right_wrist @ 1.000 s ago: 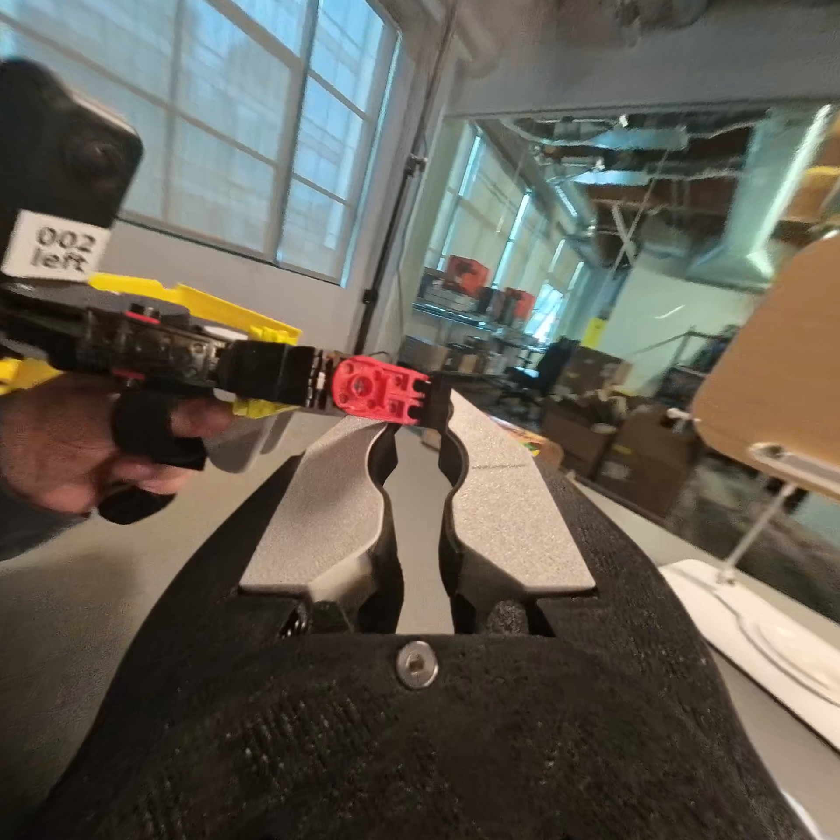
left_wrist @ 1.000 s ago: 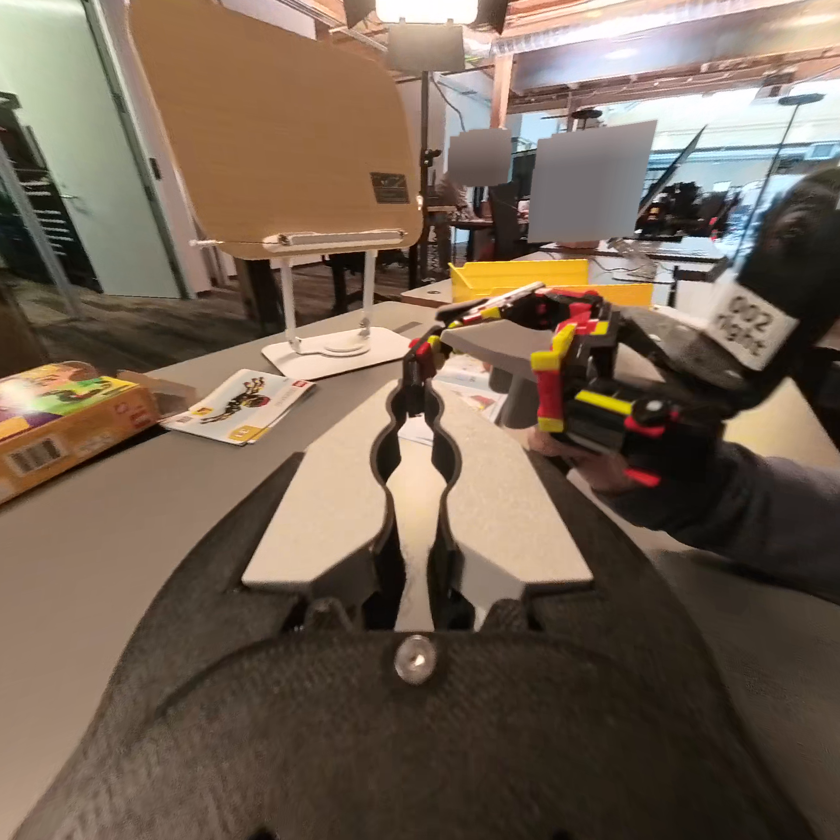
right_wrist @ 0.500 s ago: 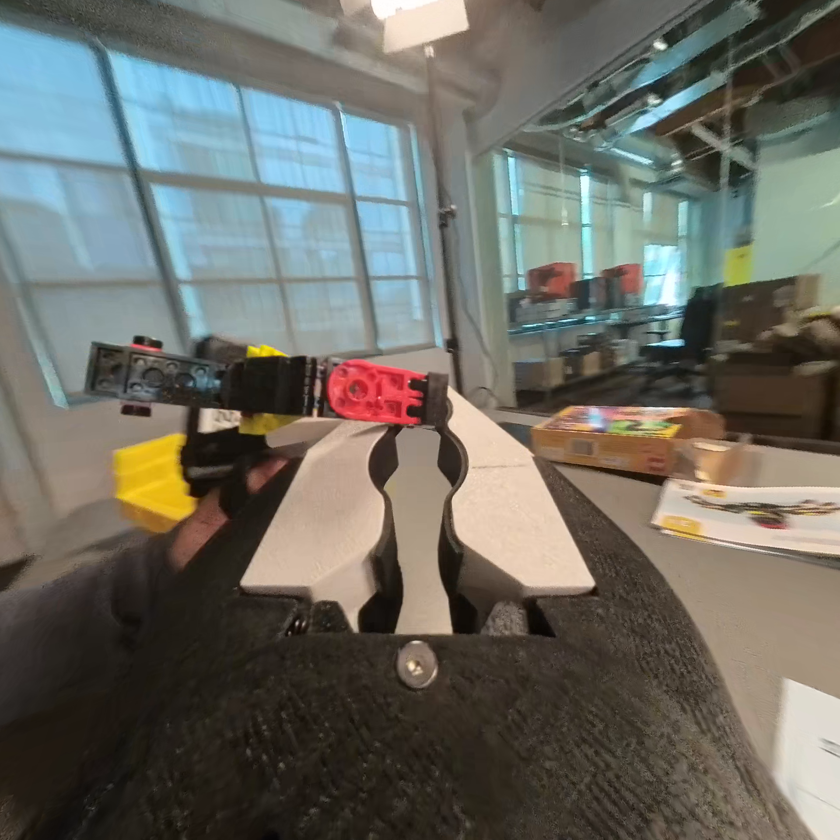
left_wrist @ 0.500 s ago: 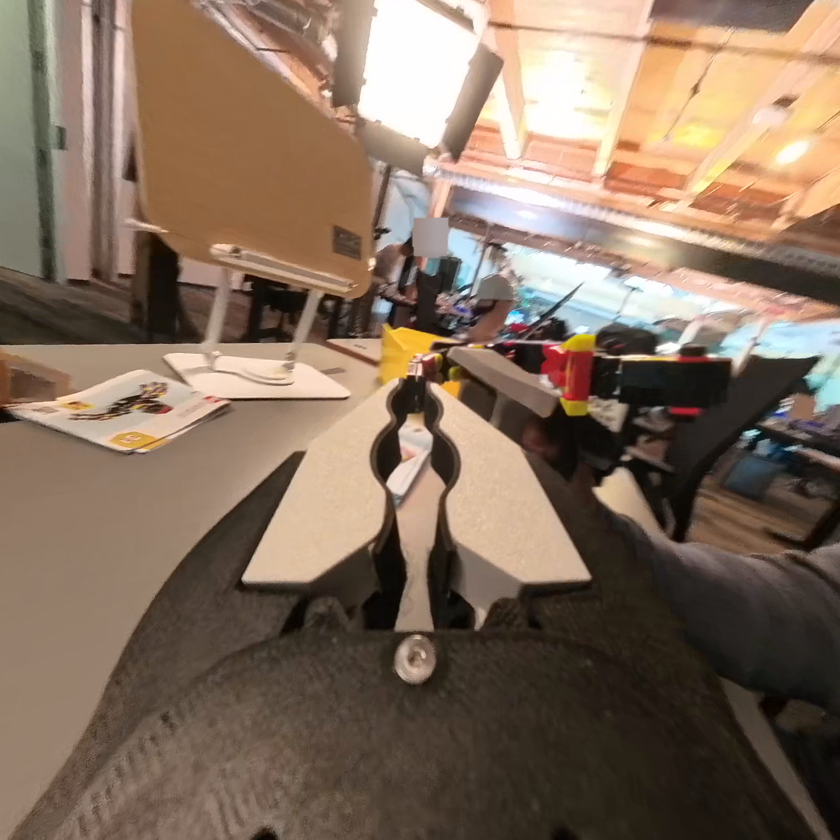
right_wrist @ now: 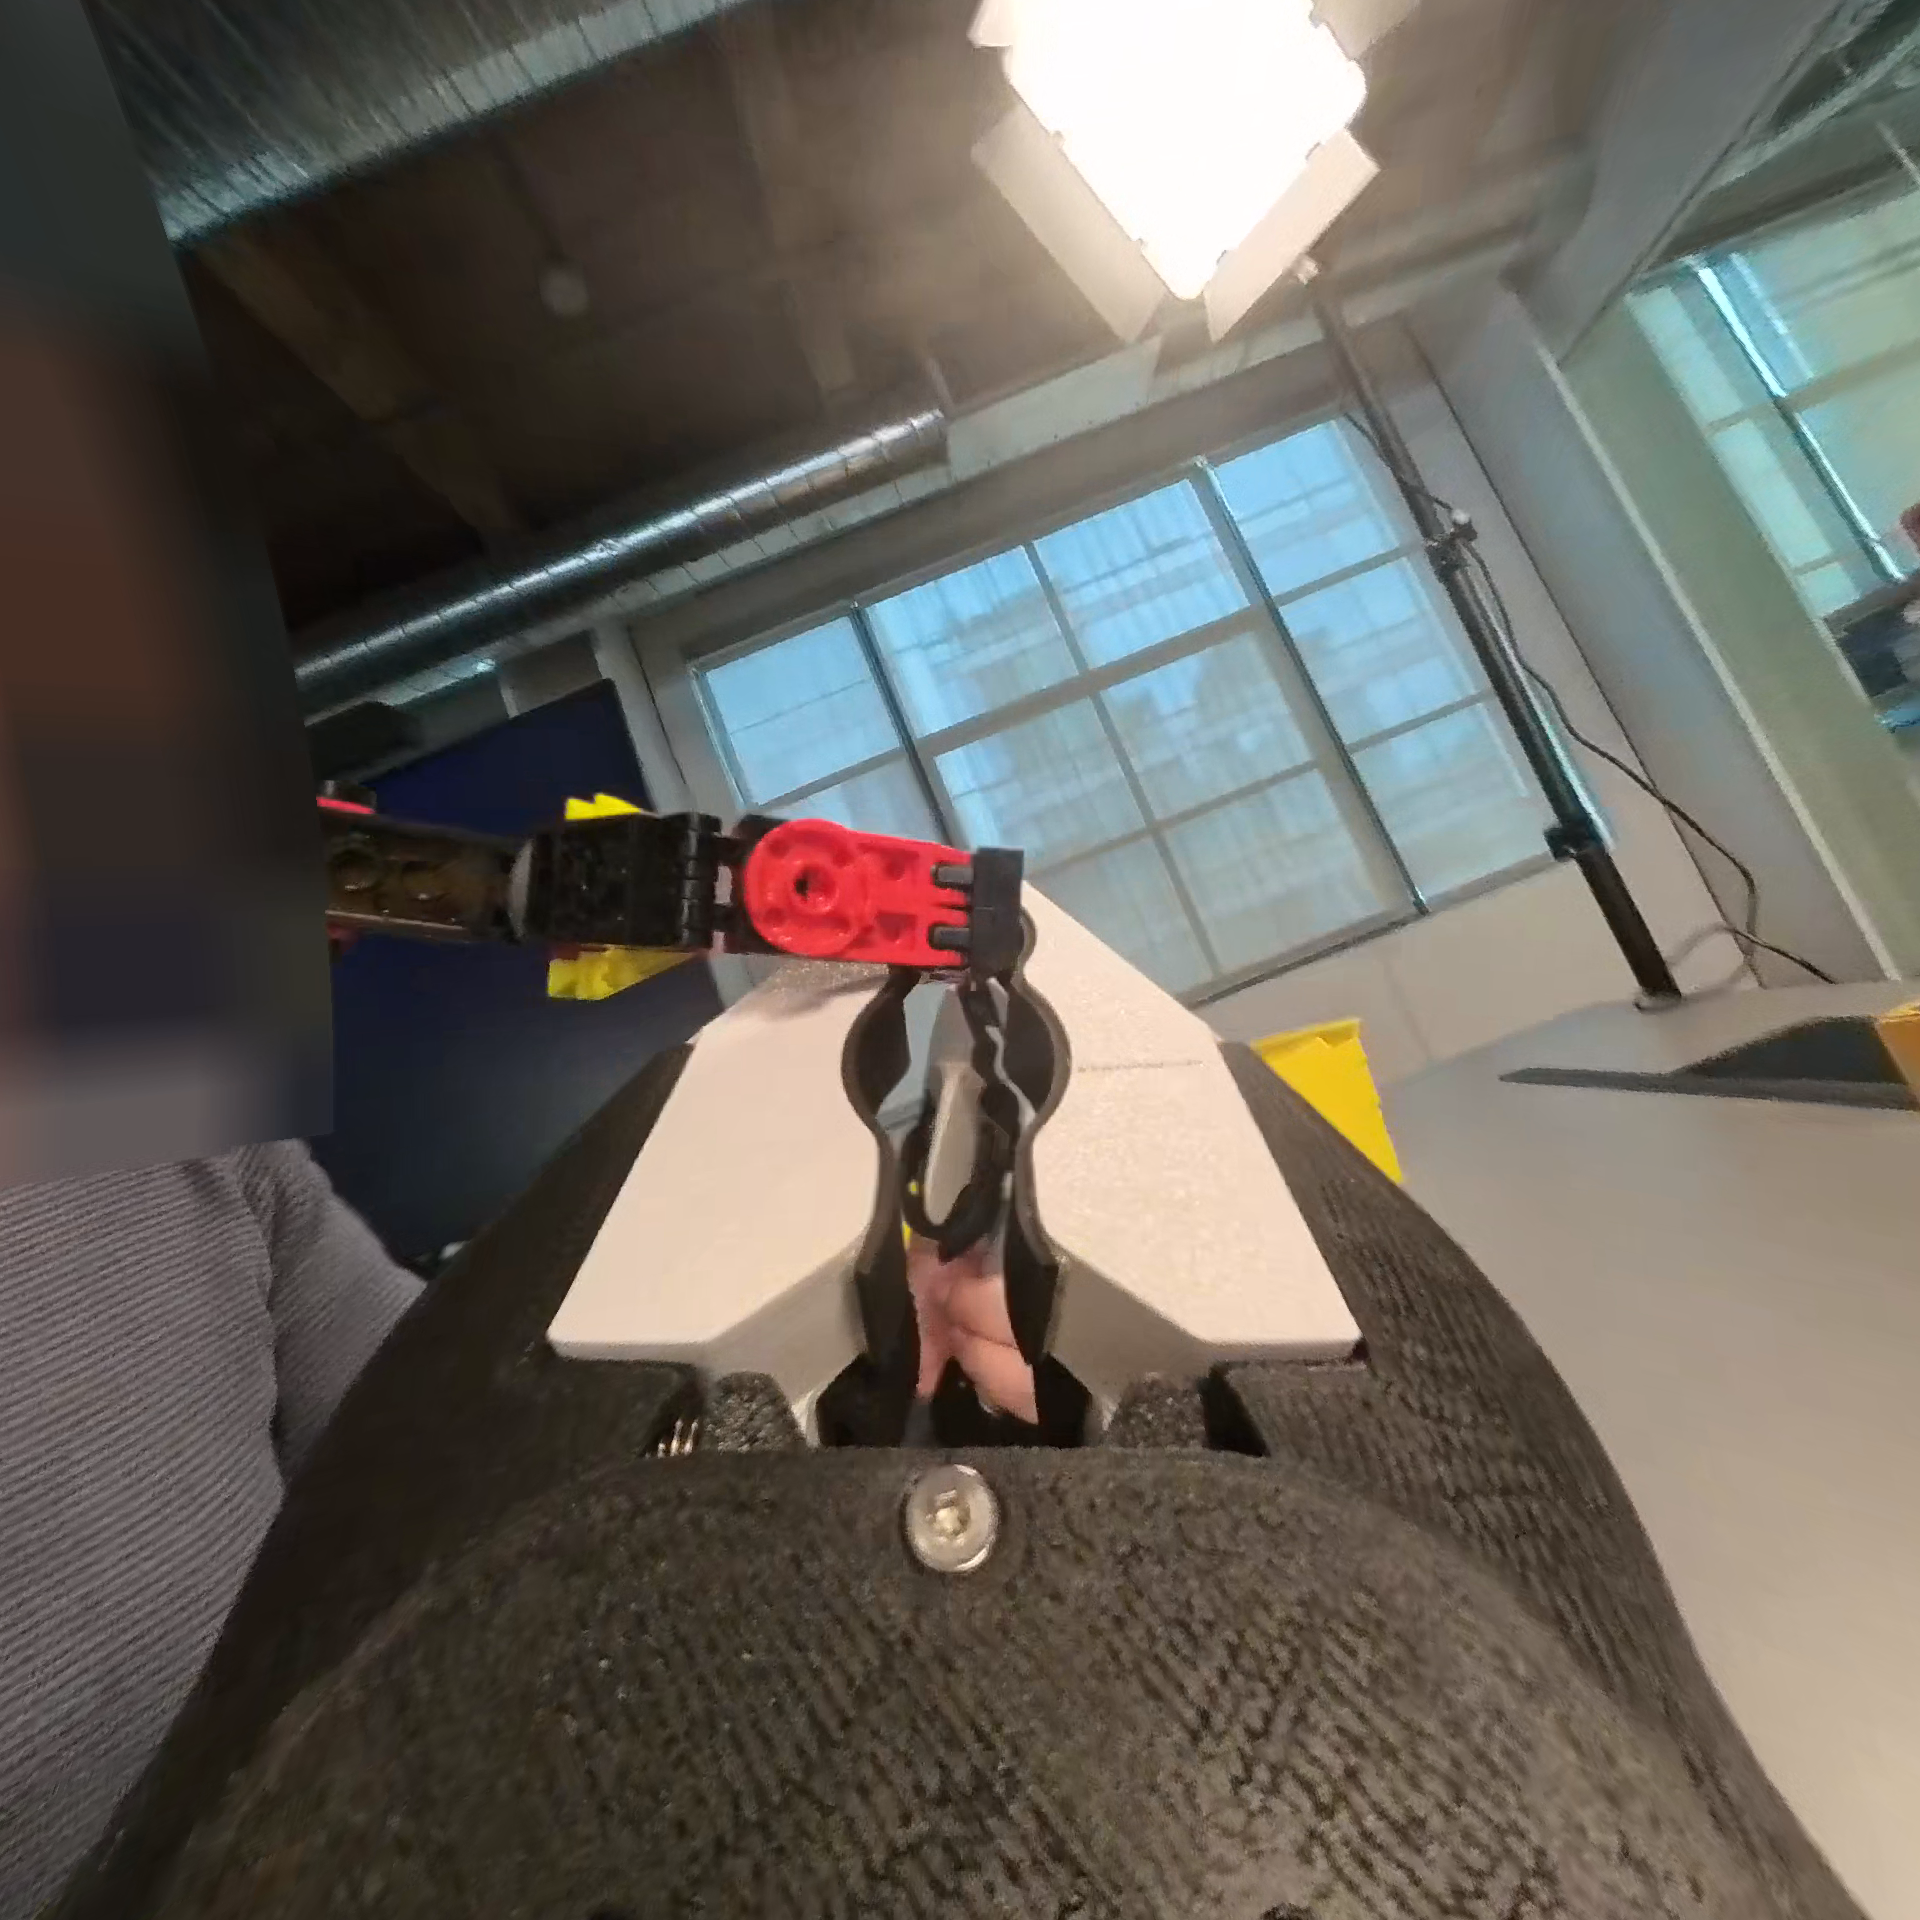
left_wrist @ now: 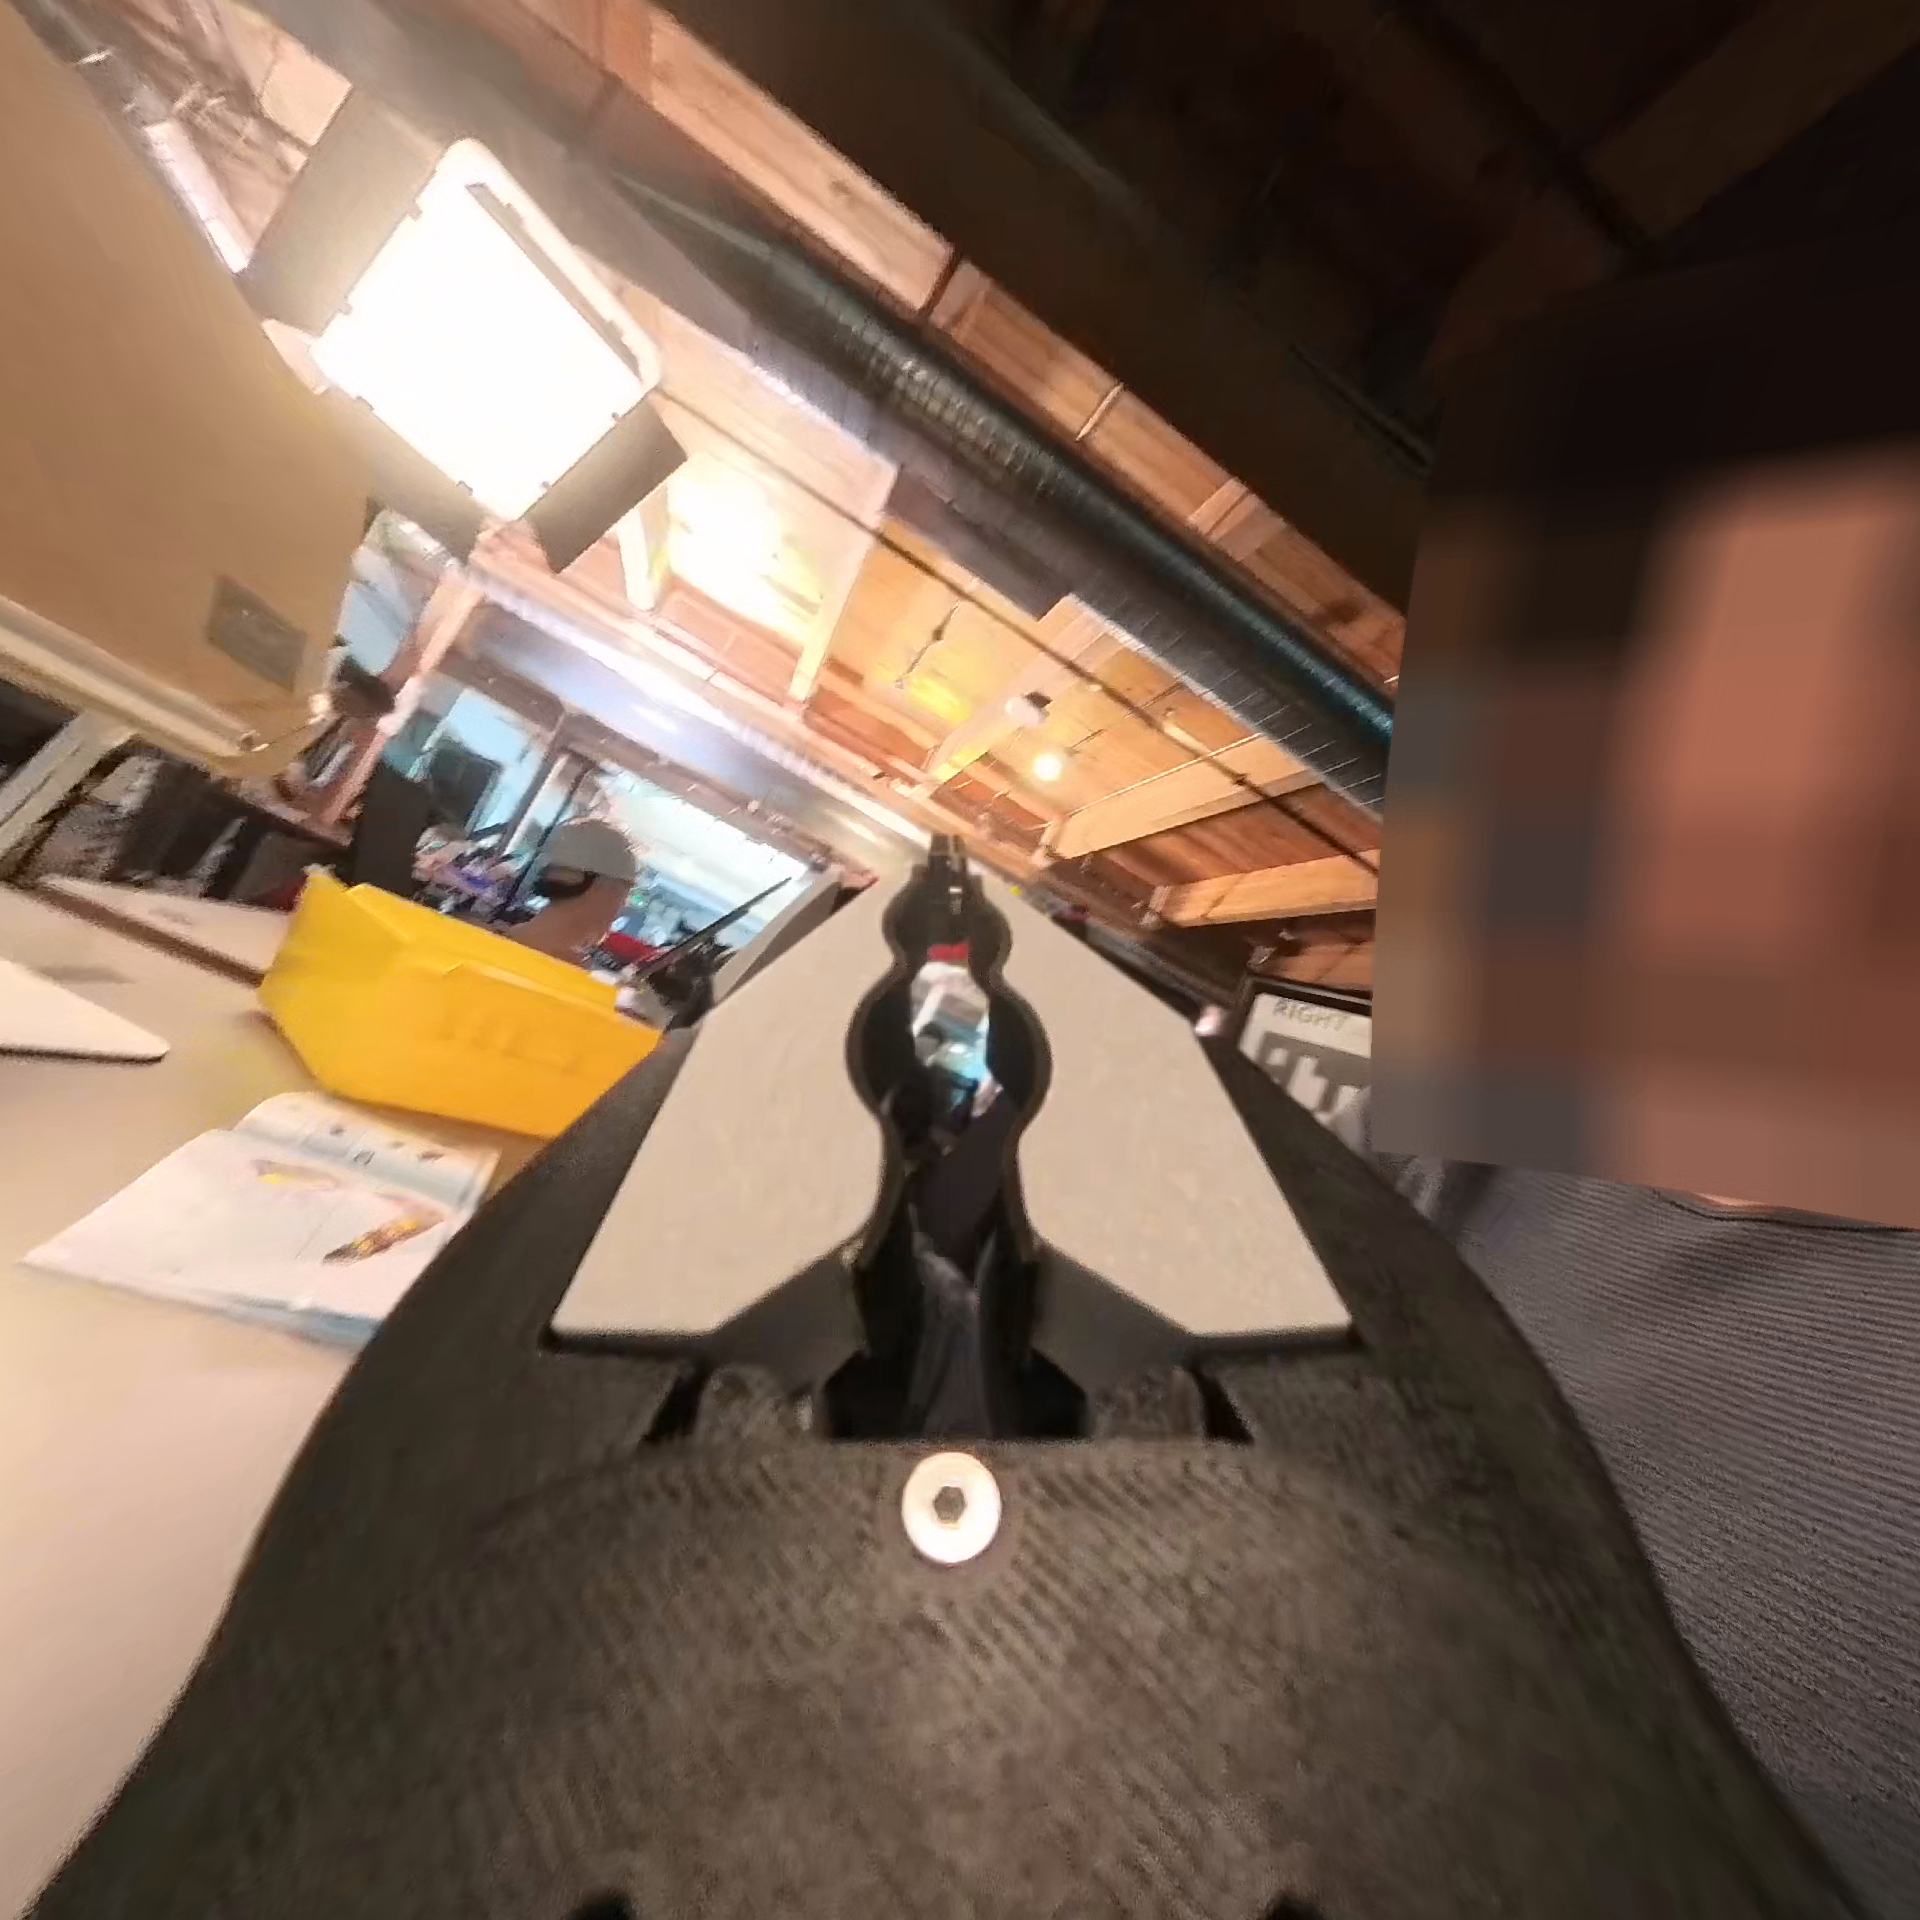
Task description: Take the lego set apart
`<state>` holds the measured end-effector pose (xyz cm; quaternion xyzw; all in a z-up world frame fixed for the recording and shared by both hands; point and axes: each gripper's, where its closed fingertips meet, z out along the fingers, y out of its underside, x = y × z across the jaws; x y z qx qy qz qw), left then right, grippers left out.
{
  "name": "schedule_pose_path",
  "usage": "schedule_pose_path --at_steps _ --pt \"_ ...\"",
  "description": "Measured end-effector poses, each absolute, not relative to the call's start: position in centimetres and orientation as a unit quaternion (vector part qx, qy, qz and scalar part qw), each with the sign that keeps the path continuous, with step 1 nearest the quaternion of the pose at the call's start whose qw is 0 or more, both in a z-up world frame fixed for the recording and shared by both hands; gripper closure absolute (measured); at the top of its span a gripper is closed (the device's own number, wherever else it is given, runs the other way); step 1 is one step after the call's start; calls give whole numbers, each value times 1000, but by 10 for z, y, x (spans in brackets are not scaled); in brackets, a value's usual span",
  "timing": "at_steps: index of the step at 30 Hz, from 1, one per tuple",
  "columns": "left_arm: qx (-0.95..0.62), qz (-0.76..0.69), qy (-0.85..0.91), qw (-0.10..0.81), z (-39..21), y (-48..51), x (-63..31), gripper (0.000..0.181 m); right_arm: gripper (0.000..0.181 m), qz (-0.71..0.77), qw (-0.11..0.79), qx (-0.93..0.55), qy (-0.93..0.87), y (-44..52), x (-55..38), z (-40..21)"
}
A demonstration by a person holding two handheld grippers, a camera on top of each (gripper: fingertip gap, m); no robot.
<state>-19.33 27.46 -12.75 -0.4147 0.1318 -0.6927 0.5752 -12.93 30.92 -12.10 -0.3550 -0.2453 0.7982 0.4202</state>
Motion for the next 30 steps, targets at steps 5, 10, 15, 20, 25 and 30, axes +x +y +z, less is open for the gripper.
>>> schedule_pose_path --at_steps 5,10,15,20,25,30 --pt "-573 -518 136 620 -170 310 -184 177 171 686 392 -562 -244 352 -153 -181" --pt "-626 -344 178 677 -183 322 -191 177 170 519 289 -741 -312 358 -154 -262" --pt "-621 -312 195 692 -180 320 -189 177 170 455 257 -785 -331 357 -151 -291" --pt "-619 -190 230 727 -182 322 -195 176 168 404 279 -796 -355 362 -148 -299" --pt "-612 -29 288 736 -189 326 -192 176 139 376 270 -819 -339 369 -140 -306" --pt "-603 58 315 730 -194 328 -190 176 100 371 277 -820 -338 371 -132 -298"
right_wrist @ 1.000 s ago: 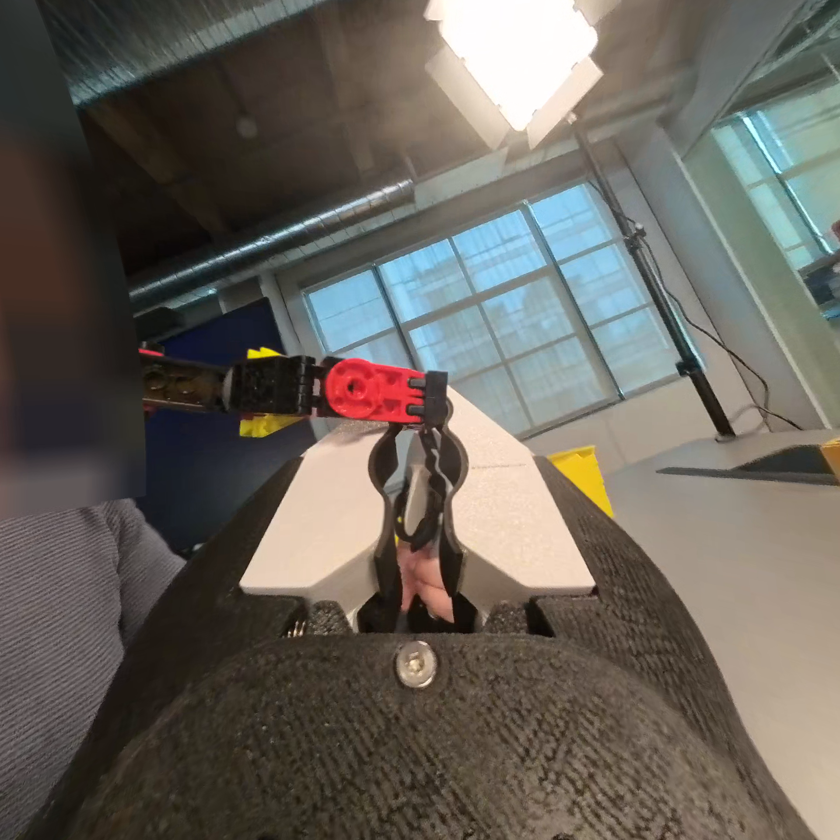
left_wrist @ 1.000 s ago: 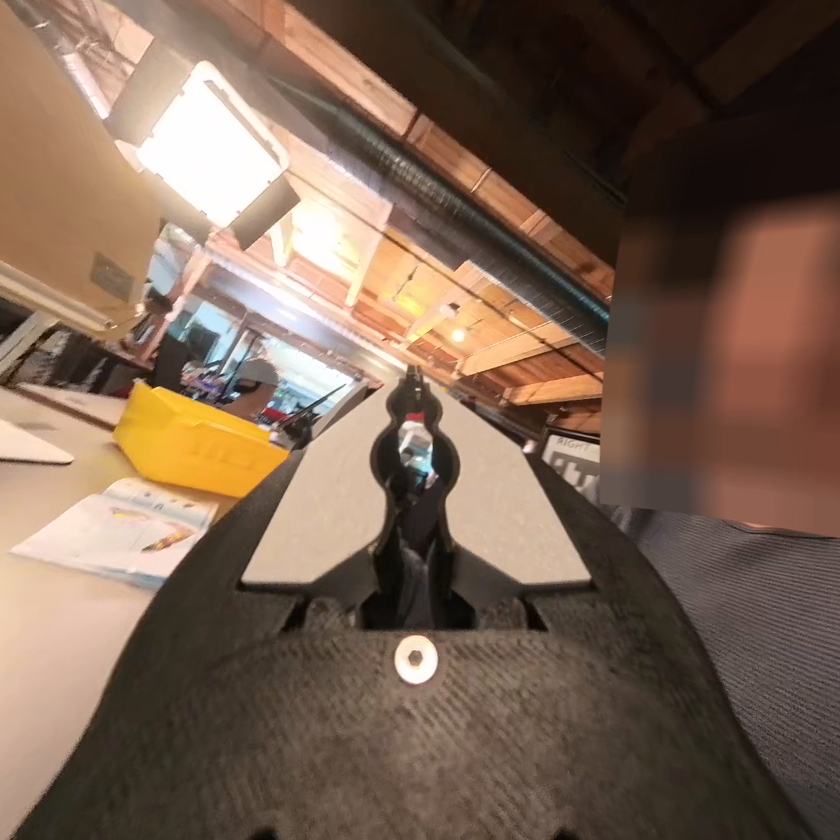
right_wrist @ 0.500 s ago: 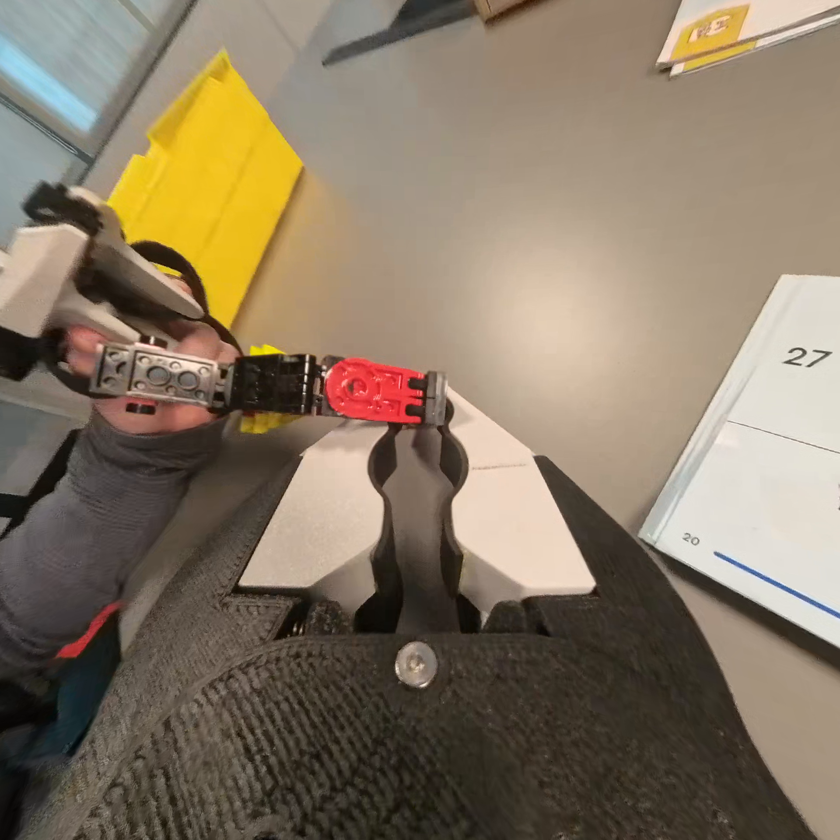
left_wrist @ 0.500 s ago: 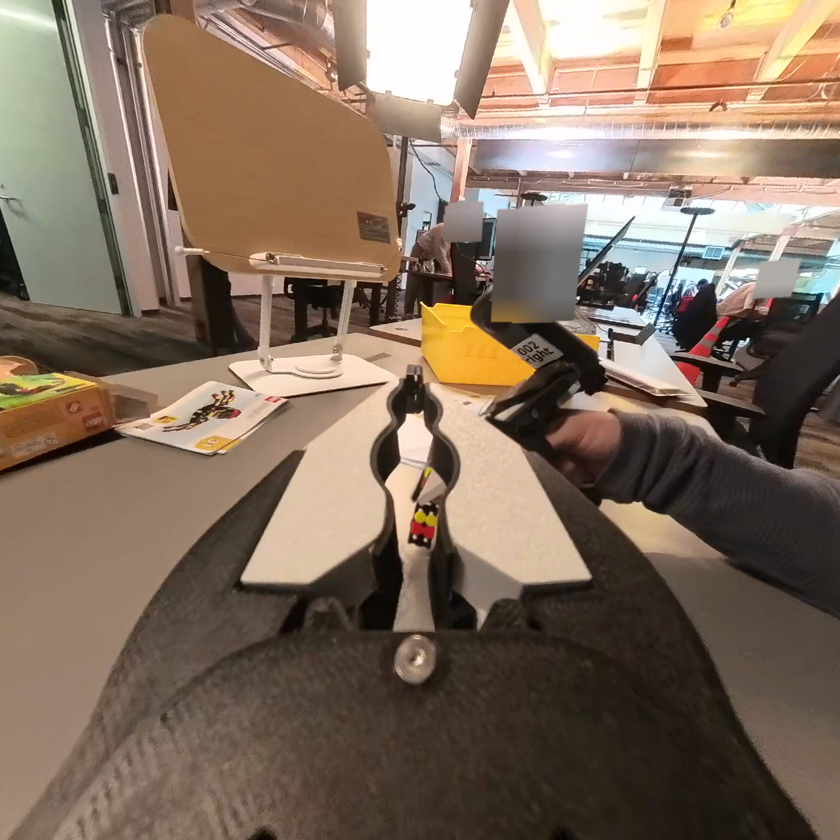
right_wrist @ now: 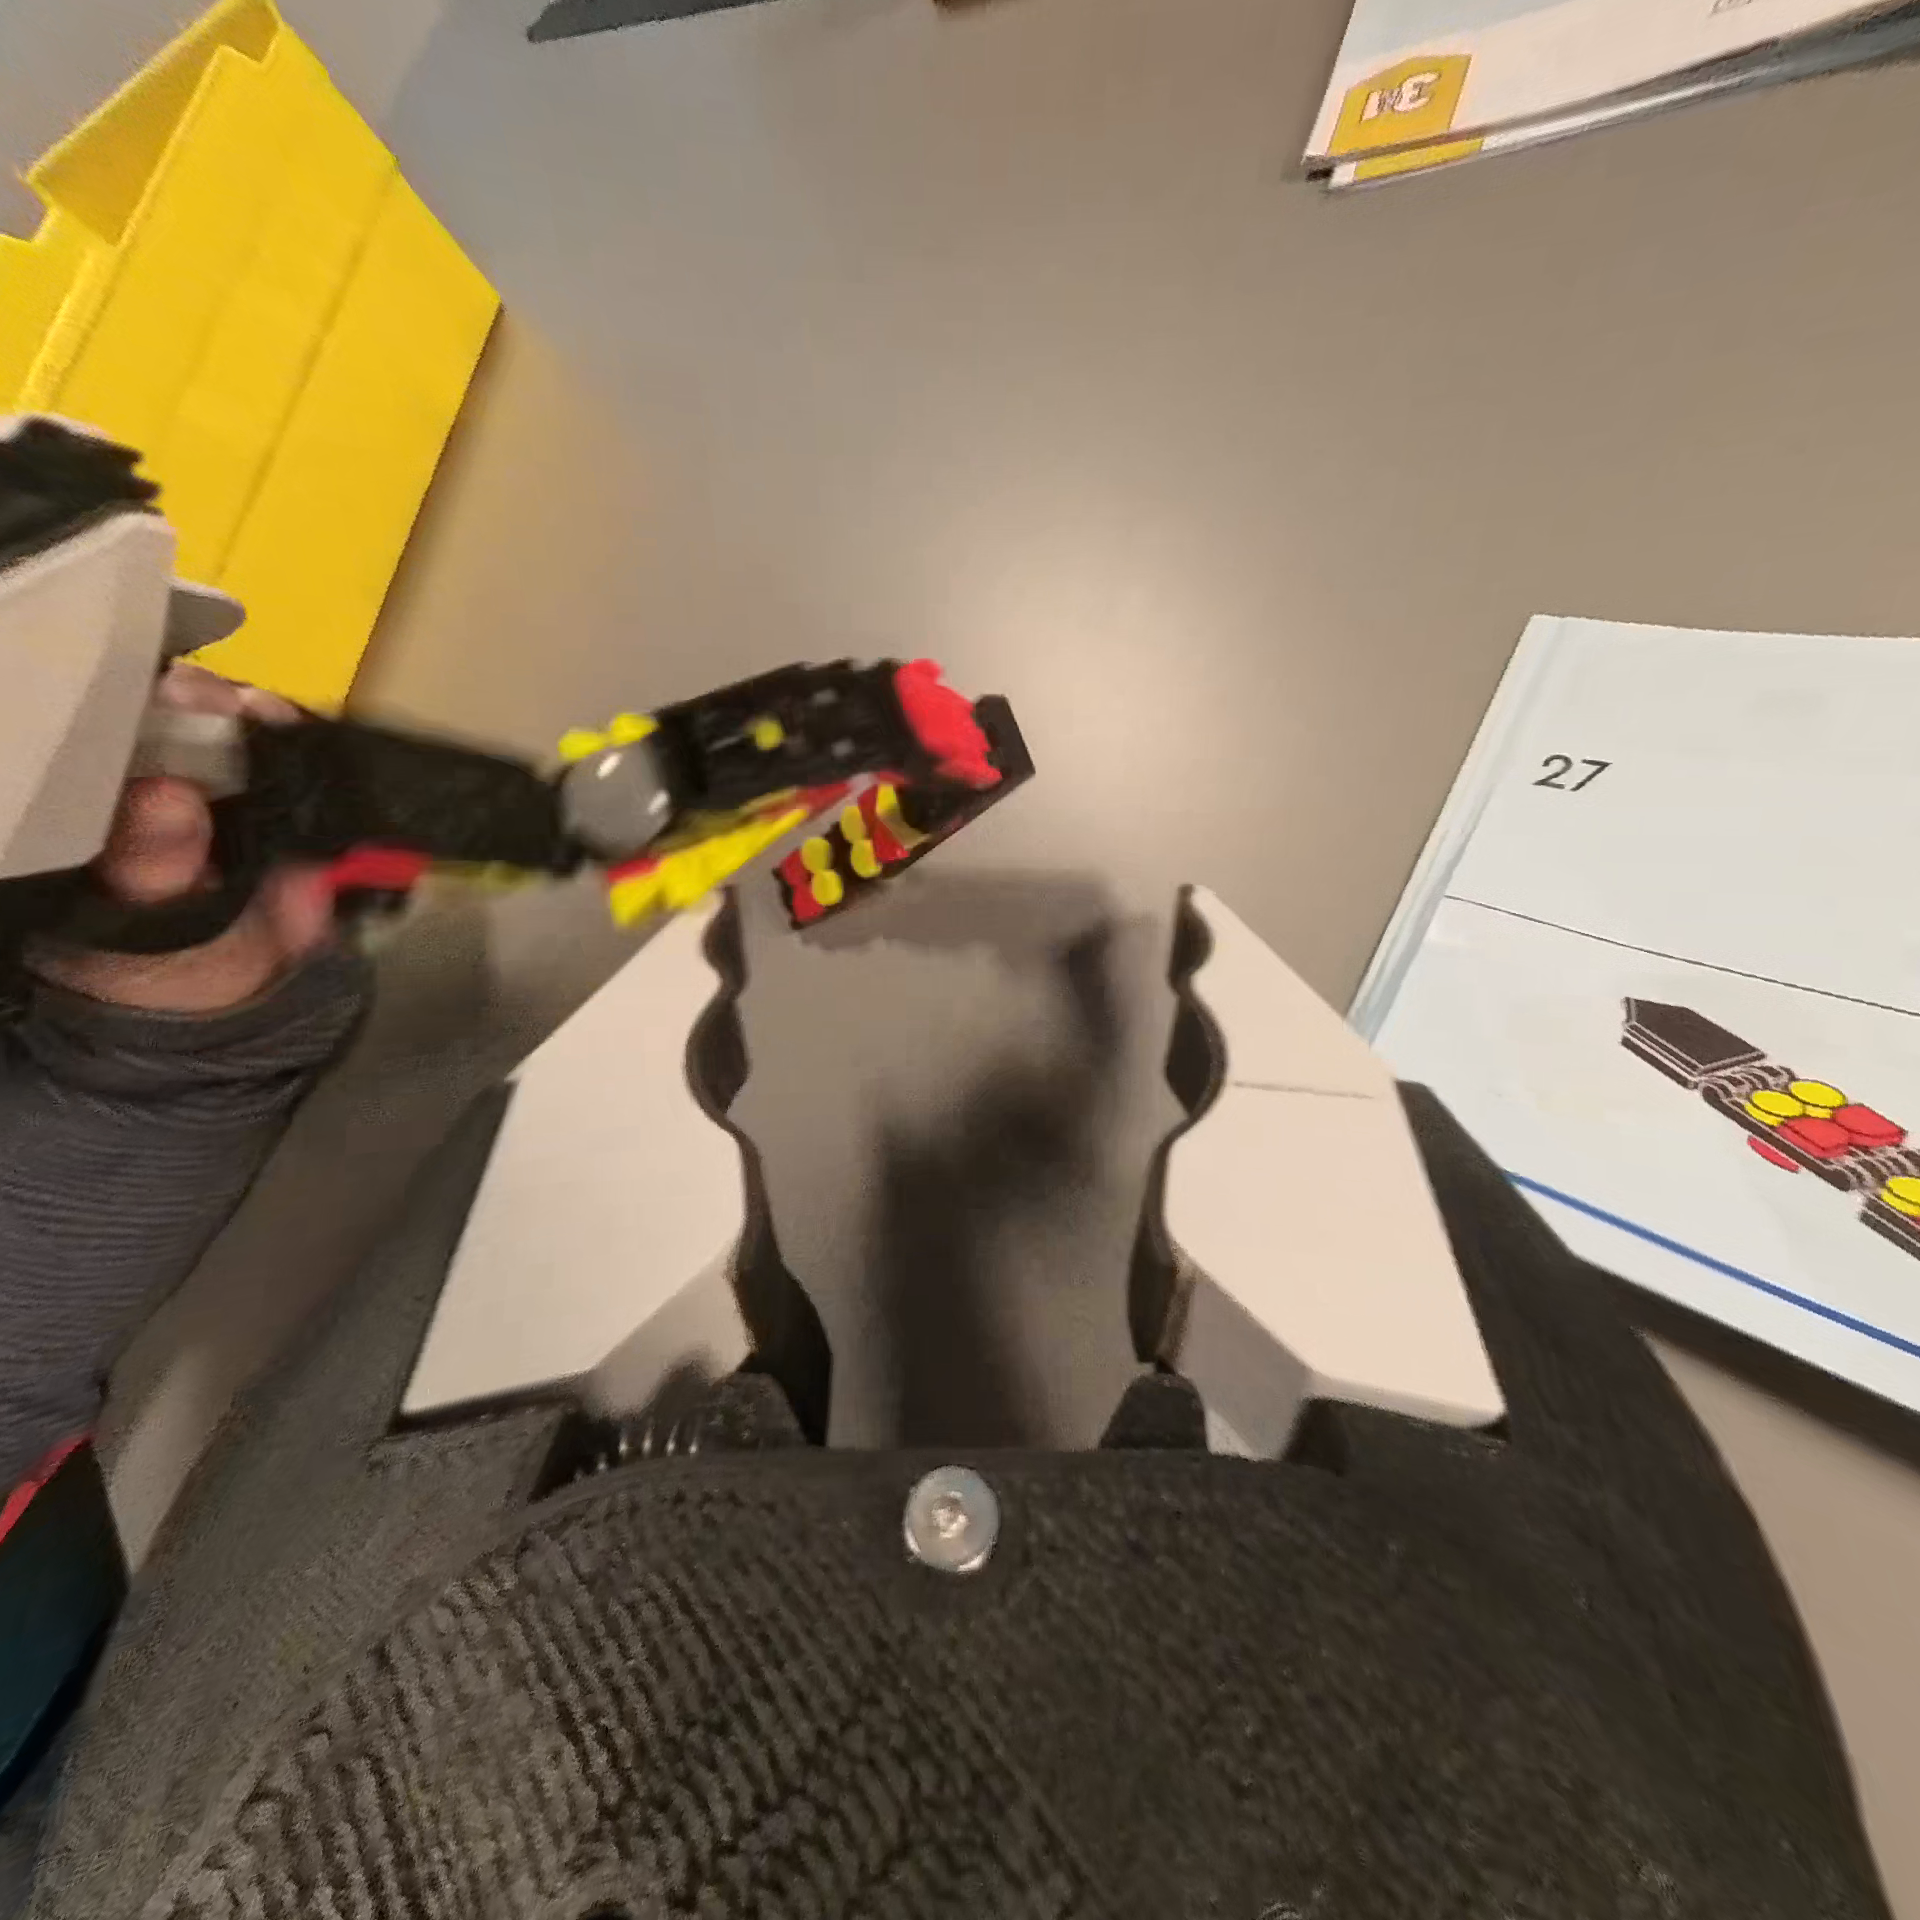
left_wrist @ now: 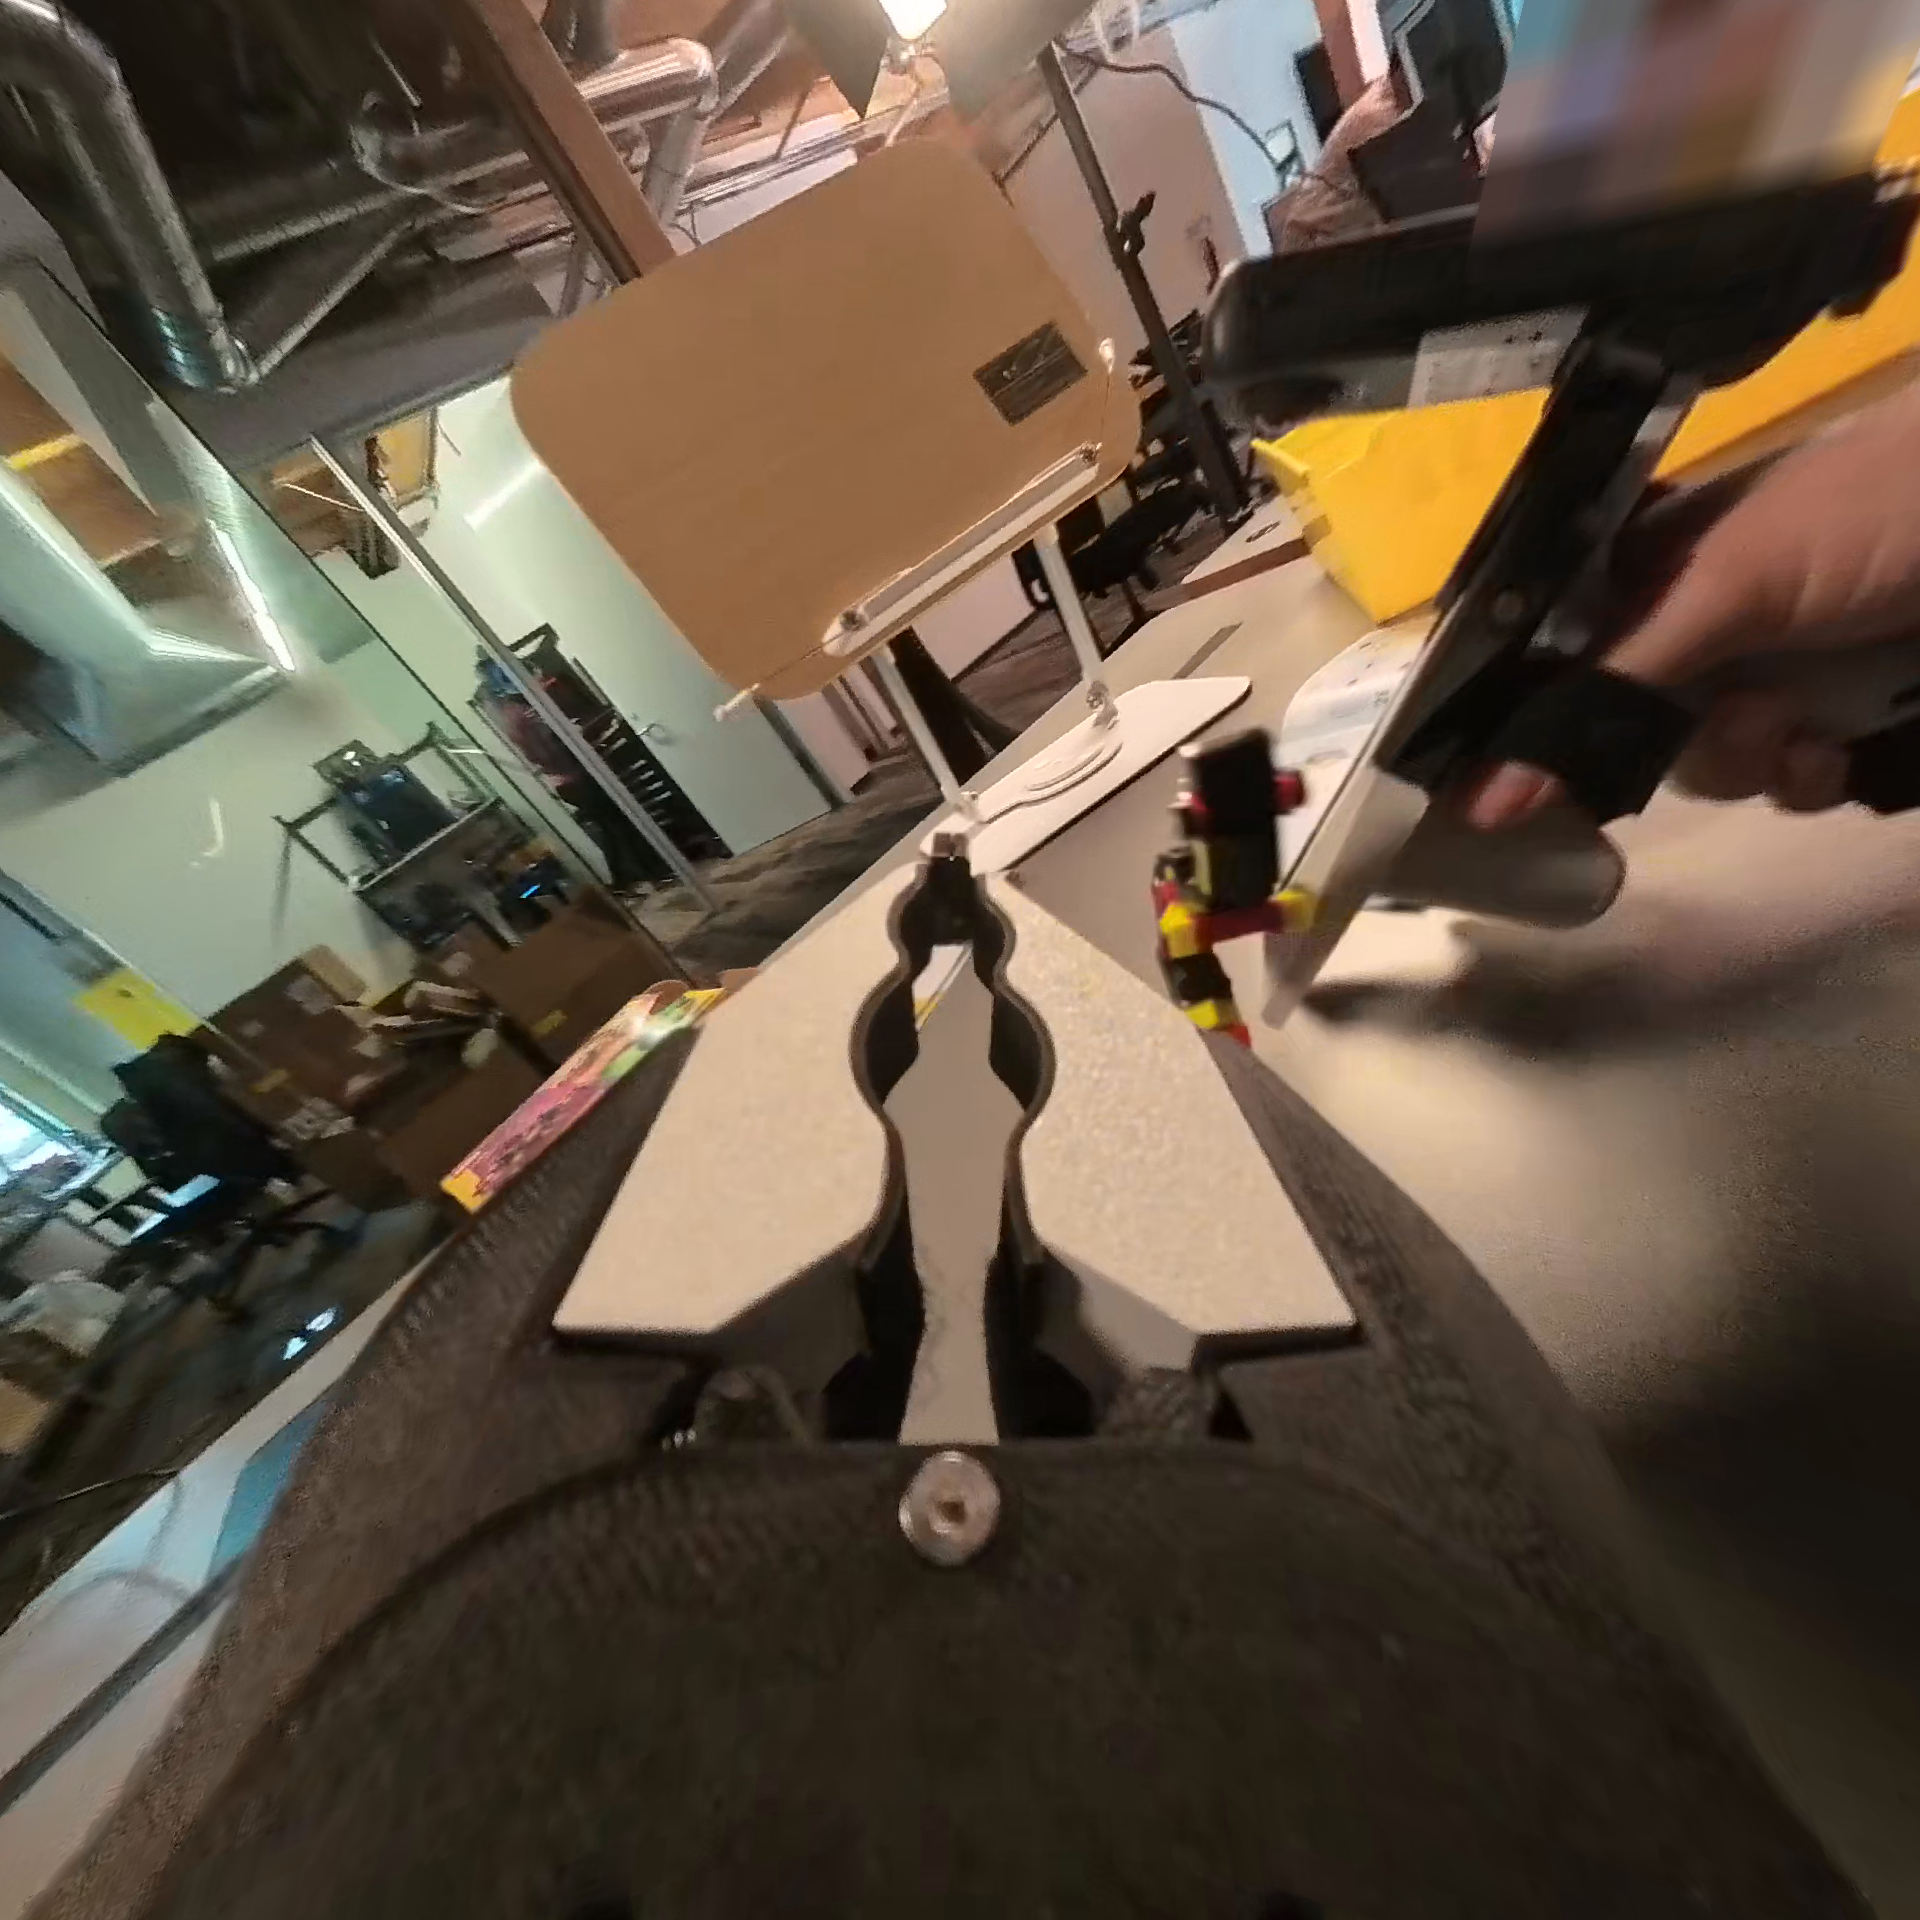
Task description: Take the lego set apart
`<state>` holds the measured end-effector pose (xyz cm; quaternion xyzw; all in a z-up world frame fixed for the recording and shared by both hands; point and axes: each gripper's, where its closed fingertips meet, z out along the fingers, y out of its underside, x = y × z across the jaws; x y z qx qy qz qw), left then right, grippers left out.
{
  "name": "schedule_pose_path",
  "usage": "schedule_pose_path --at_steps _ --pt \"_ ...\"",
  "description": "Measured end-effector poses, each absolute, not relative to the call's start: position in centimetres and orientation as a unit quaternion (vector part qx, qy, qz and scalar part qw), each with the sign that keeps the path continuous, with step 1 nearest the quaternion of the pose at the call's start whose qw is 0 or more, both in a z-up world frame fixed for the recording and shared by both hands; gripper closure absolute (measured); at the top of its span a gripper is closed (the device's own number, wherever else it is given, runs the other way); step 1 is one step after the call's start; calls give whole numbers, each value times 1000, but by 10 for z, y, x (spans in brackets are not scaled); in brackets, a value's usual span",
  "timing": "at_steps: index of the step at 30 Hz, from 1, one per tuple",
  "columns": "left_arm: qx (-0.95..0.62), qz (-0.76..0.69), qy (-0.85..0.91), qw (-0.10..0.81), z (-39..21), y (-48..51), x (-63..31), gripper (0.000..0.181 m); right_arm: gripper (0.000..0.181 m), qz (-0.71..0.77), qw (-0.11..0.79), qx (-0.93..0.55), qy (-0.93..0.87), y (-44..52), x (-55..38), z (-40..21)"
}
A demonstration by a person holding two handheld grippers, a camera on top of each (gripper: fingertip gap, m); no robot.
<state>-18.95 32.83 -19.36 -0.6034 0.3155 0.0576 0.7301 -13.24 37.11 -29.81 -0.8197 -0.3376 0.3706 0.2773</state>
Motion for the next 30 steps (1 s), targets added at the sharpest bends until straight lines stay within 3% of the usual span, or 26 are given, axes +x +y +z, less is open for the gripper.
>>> schedule_pose_path --at_steps 3,5,8,11,13,16,18,30 --pt "-602 75 320 727 -195 329 -189 176 78 360 278 -816 -357 368 -124 -291" --pt "-602 87 319 727 -194 330 -190 176 77 358 305 -802 -367 370 -121 -279" --pt "-587 97 333 731 -192 326 -184 176 104 413 381 -724 -399 362 -133 -237" --pt "-571 52 378 727 -195 318 -164 176 109 483 427 -617 -451 330 -149 -200" --pt "-583 -56 404 703 -203 309 -145 176 113 476 443 -563 -510 310 -153 -197" --pt "-595 -214 432 643 -213 291 -127 176 138 444 459 -493 -591 284 -153 -202" --pt "-600 -259 445 612 -220 284 -124 176 142 412 470 -469 -625 277 -150 -207" --pt "-628 -159 531 547 -264 287 -130 176 177 328 424 -483 -692 281 -142 -254"
